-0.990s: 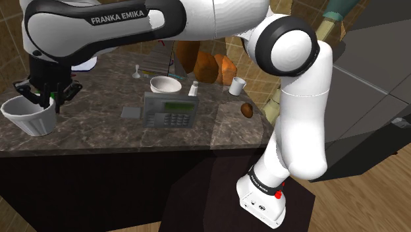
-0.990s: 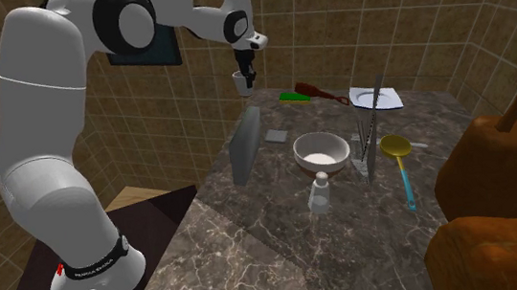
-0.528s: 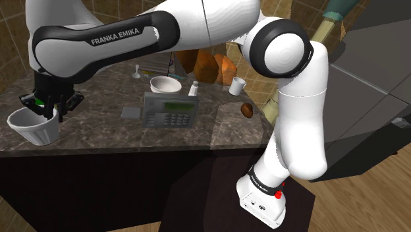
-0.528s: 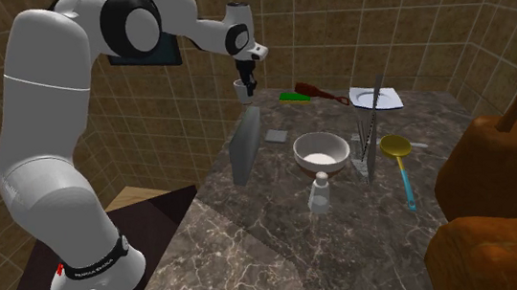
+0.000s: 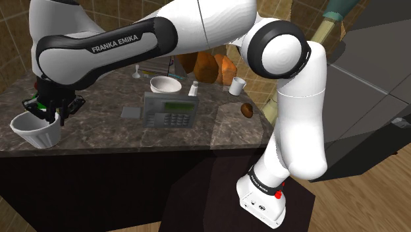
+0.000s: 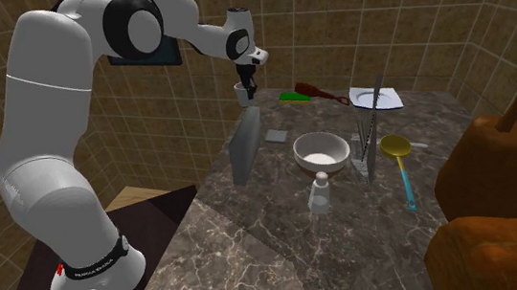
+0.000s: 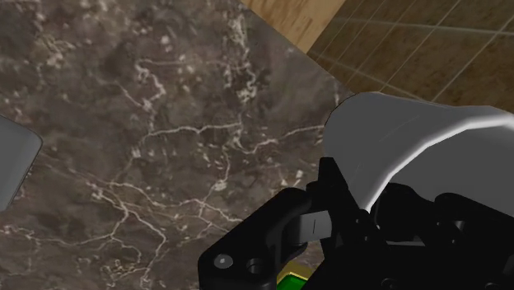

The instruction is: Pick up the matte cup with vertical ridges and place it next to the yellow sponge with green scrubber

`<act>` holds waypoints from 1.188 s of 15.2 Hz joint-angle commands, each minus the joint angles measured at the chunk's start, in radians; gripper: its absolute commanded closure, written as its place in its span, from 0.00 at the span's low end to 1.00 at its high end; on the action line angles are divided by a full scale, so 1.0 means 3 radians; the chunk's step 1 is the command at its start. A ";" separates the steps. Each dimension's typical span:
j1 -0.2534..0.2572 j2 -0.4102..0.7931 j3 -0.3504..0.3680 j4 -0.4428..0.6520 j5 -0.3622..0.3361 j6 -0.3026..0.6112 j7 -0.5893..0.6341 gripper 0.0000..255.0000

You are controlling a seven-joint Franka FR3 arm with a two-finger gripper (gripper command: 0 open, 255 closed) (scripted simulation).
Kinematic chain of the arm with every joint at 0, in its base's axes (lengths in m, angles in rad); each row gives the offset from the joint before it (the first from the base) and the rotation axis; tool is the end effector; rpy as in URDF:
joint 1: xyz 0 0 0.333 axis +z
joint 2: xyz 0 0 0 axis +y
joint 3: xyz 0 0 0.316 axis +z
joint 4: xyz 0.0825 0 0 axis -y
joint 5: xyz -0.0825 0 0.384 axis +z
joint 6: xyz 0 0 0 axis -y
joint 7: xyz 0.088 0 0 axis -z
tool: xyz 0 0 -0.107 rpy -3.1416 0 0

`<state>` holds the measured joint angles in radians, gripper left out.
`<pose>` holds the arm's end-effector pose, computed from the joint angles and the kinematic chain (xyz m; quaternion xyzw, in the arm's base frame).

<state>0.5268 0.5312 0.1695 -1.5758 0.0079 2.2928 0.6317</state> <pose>0.5557 0.4412 0.3539 -0.9943 -0.0143 -0.0483 0.0945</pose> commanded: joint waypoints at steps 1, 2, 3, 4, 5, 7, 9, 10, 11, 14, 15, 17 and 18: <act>0.0000 0.0000 0.0000 0.0000 0.0000 0.0001 0.0000 1.00; 0.0000 -0.0001 0.0000 0.0000 0.0000 0.0001 0.0000 0.00; 0.0000 -0.0001 0.0000 0.0000 0.0000 0.0001 0.0000 0.00; 0.0000 -0.0001 0.0000 0.0000 0.0000 0.0001 0.0000 0.00; 0.0000 -0.0001 0.0000 0.0000 0.0000 0.0001 0.0000 0.00; 0.0000 -0.0001 0.0000 0.0000 0.0000 0.0001 0.0000 0.00; -0.0023 -0.0142 0.0010 0.0004 0.0021 -0.0145 -0.0012 0.00; -0.0034 -0.0208 0.0014 0.0014 0.0030 -0.0221 -0.0017 0.00; -0.0042 -0.0259 0.0017 0.0025 0.0038 -0.0282 -0.0022 0.00; -0.0042 -0.0259 0.0016 0.0025 0.0038 -0.0282 -0.0022 0.00; -0.0042 -0.0259 0.0016 0.0025 0.0038 -0.0282 -0.0022 0.00; -0.0042 -0.0259 0.0016 0.0025 0.0038 -0.0282 -0.0022 0.00; -0.0042 -0.0259 0.0016 0.0025 0.0038 -0.0282 -0.0022 0.00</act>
<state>0.5142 0.4536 0.1744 -1.5684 0.0194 2.2084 0.6252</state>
